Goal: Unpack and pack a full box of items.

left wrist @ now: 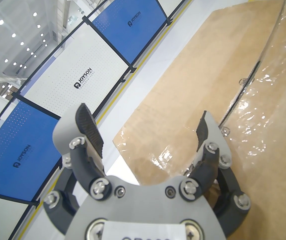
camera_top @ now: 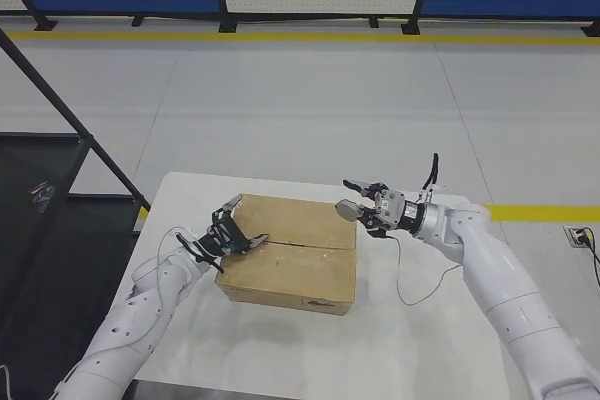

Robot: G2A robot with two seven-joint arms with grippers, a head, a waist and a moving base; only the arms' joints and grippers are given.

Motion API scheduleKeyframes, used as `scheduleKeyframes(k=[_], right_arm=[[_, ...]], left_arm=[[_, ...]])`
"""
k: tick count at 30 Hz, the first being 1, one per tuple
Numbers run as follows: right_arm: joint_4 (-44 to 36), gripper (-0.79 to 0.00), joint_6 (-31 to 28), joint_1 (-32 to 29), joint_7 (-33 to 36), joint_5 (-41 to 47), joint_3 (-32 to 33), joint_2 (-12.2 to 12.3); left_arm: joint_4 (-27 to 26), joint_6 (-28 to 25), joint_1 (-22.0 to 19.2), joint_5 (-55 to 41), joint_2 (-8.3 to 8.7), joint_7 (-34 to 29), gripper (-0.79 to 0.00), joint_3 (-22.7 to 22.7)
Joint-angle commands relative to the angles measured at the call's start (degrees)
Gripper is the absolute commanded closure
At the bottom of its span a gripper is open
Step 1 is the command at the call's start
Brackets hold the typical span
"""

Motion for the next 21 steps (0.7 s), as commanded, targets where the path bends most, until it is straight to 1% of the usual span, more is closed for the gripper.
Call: scheduleKeyframes(k=[1, 2, 4, 6, 7, 8, 10, 14, 16, 18, 21], right_arm=[[-1.9, -0.413, 0.3, -0.9, 1.6, -0.8, 0.9, 0.3], [-3.1, -0.468, 1.5, -1.5, 2.9, -1.4, 1.2, 0.6], [-5.4, -0.536, 1.9, -2.9, 5.3, -2.9, 1.7, 1.2], [-8.5, -0.597, 1.9, -4.4, 8.5, -4.7, 0.6, 2.0], [-9.8, -0.739, 1.9, -5.0, 9.7, -6.6, -0.5, 2.6], [-10.4, -0.785, 1.9, -5.5, 10.8, -7.9, -1.6, 3.2], [-10.5, -0.785, 1.9, -5.9, 11.7, -9.5, -1.9, 4.7], [-11.5, -0.785, 1.9, -8.3, 12.5, -8.8, -0.5, 7.5], [-12.8, -0.785, 1.9, -10.0, 11.8, -9.0, 2.4, 9.1], [-15.0, -0.785, 1.4, -12.9, 11.6, -8.8, 6.8, 10.6], [-15.3, -0.785, 0.9, -13.5, 11.7, -8.4, 7.7, 10.8]], left_arm=[[0.0, 0.1, 0.1, 0.0, -0.05, 0.0, -0.785, 0.0], [-0.1, 0.1, 0.1, 0.1, -0.07, 0.0, -0.785, 0.0], [-0.1, 0.1, 0.1, 0.1, -0.11, 0.1, -0.785, -0.1], [-0.1, 0.1, 0.2, 0.1, -0.15, 0.2, -0.785, -0.1], [-0.1, 0.1, 0.2, 0.1, -0.17, 0.2, -0.785, -0.2], [-0.2, 0.1, 0.2, 0.0, -0.19, 0.3, -0.785, -0.2], [-0.2, 0.1, 0.3, 0.1, -0.22, 0.3, -0.785, -0.3], [-0.2, 0.1, 0.5, -0.1, -0.29, 0.6, -0.785, -0.5], [-0.3, 0.1, 0.6, -0.1, -0.32, 0.7, -0.785, -0.5], [-0.4, 0.1, 0.7, -0.3, -0.35, 1.0, -0.785, -0.7], [-0.6, 0.2, 0.9, -0.5, -0.35, 1.4, -0.785, -1.0]])
